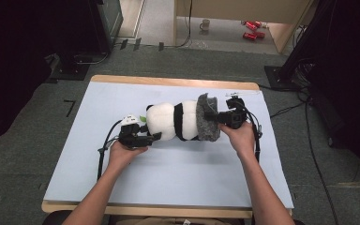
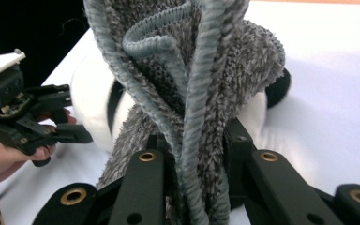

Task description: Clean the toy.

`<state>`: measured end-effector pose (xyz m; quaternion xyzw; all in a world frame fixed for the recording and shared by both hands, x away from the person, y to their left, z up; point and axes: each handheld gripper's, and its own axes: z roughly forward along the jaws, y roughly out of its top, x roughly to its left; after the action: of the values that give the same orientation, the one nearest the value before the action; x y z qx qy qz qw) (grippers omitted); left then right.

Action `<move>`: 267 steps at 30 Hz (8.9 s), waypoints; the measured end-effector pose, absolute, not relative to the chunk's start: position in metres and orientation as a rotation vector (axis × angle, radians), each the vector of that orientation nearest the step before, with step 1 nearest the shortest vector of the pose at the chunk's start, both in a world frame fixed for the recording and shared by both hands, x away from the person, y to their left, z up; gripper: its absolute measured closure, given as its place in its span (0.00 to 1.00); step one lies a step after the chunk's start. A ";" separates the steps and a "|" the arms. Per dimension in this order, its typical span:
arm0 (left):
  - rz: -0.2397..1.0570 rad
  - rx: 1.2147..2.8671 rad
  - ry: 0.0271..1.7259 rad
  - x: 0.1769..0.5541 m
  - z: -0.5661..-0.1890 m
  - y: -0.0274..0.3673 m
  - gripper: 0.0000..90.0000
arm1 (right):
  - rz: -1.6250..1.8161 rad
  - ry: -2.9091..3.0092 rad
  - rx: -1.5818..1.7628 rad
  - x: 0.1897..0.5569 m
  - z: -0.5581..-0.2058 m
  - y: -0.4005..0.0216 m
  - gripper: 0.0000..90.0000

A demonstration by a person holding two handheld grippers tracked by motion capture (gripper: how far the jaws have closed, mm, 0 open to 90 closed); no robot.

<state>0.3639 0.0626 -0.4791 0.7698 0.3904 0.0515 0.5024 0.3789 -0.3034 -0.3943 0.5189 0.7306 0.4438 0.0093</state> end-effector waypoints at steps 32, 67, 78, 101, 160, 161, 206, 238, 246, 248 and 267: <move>0.153 1.967 0.879 0.364 -0.475 0.067 0.32 | 1.173 2.330 1.751 0.371 -0.451 -0.313 0.84; -0.058 1.872 1.007 0.337 -0.443 0.082 0.75 | 1.492 2.296 1.525 0.335 -0.381 -0.301 0.85; -0.007 1.900 0.984 0.336 -0.451 0.070 0.72 | 1.474 2.375 1.470 0.335 -0.384 -0.279 0.85; 0.148 1.884 0.815 0.342 -0.448 0.088 0.32 | 1.435 2.295 1.475 0.368 -0.383 -0.264 0.85; 0.102 1.883 0.981 0.364 -0.447 0.076 0.73 | 1.380 2.415 1.369 0.367 -0.381 -0.240 0.86; 0.100 1.882 0.987 0.365 -0.447 0.077 0.73 | 1.385 2.403 1.380 0.367 -0.381 -0.244 0.86; 0.035 1.872 1.027 0.363 -0.442 0.074 0.73 | 1.486 2.418 1.345 0.356 -0.376 -0.237 0.86; -0.038 1.846 1.063 0.370 -0.442 0.080 0.74 | 1.292 2.452 1.239 0.354 -0.389 -0.232 0.86; -0.055 1.845 1.065 0.379 -0.442 0.083 0.74 | 1.354 2.370 1.366 0.357 -0.395 -0.267 0.86; -0.056 1.853 1.060 0.380 -0.442 0.083 0.74 | 1.372 2.353 1.416 0.358 -0.401 -0.277 0.86; -0.051 1.890 1.030 0.380 -0.442 0.086 0.74 | 1.339 2.305 1.544 0.364 -0.416 -0.303 0.86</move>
<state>0.3799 0.0865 -0.4425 0.7728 0.4210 -0.0208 0.4745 0.3636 -0.3032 -0.4163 0.5009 0.7479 0.4345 0.0305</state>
